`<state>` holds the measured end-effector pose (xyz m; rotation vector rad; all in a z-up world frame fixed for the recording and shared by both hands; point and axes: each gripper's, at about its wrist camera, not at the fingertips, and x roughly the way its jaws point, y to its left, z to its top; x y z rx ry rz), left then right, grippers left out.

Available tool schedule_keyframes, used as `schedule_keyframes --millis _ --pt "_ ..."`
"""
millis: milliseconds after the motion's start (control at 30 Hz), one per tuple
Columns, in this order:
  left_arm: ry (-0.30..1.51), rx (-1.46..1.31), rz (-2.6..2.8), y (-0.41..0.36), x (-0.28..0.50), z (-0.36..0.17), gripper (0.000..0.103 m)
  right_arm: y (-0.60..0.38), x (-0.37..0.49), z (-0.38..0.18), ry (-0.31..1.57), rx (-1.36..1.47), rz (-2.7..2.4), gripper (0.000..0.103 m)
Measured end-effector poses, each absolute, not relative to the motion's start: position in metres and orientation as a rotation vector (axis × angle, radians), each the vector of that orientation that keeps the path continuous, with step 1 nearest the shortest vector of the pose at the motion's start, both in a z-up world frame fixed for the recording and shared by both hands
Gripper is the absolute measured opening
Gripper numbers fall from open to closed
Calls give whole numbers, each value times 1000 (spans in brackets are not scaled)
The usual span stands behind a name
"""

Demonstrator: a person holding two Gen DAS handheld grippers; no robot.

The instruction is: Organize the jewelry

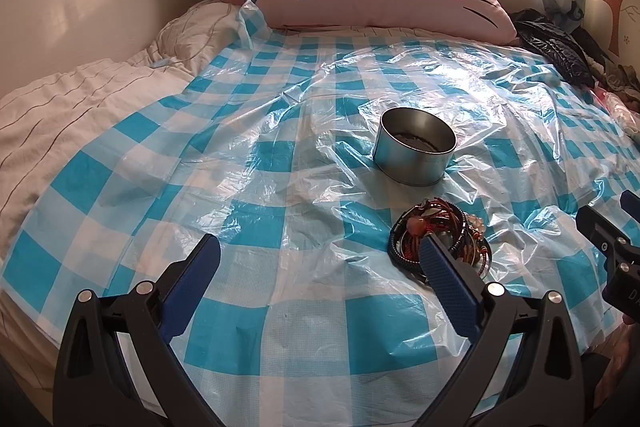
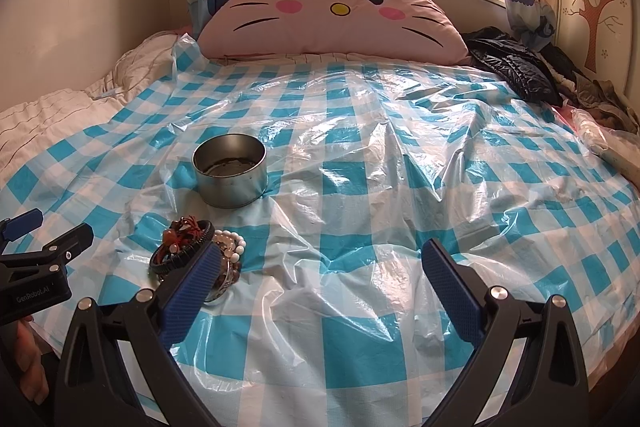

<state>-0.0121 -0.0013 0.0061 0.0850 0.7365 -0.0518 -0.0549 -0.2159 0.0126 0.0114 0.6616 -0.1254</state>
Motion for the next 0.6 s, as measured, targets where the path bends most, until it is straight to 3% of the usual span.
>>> schedule_keyframes --millis 600 --pt "736 84 -52 -1 -12 6 96 -218 -55 12 663 12 -125 96"
